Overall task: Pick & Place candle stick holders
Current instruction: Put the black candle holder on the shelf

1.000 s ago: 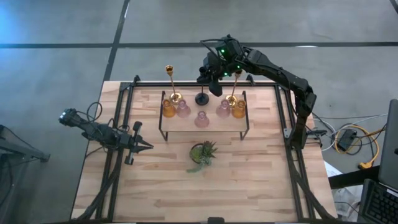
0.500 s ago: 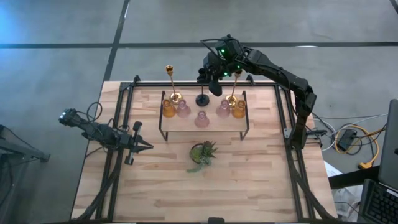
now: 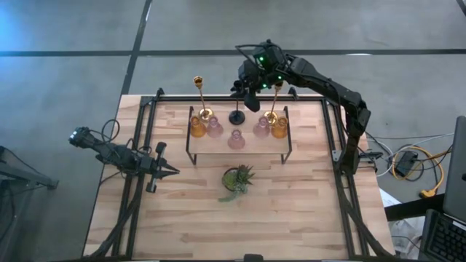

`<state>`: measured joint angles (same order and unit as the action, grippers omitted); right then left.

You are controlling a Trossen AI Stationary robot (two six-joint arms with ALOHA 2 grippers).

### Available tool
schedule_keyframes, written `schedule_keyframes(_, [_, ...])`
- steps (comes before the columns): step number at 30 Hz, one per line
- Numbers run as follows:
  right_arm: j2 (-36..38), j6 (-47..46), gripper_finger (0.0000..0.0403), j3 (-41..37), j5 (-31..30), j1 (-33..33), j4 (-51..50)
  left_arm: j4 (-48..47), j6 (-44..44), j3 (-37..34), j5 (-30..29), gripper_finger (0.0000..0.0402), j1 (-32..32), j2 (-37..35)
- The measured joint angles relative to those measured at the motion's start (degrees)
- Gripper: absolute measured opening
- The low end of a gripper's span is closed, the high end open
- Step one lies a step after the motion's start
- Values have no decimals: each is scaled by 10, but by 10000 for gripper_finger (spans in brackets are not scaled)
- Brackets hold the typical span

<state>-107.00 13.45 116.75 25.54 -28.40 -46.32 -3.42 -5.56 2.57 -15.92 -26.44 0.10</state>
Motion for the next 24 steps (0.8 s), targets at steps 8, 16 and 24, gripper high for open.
schedule_keyframes(8, [0, -4, 153, 15, 0, 0, -2, 0, 0, 0, 0, 26, 0, 0])
schedule_keyframes(16, [0, -10, 191, 19, -1, 0, -8, 0, 0, 0, 0, 26, 0, 0])
schedule_keyframes(24, [1, -10, 209, 19, -2, 0, -15, 0, 0, 0, 0, 26, 0, 0])
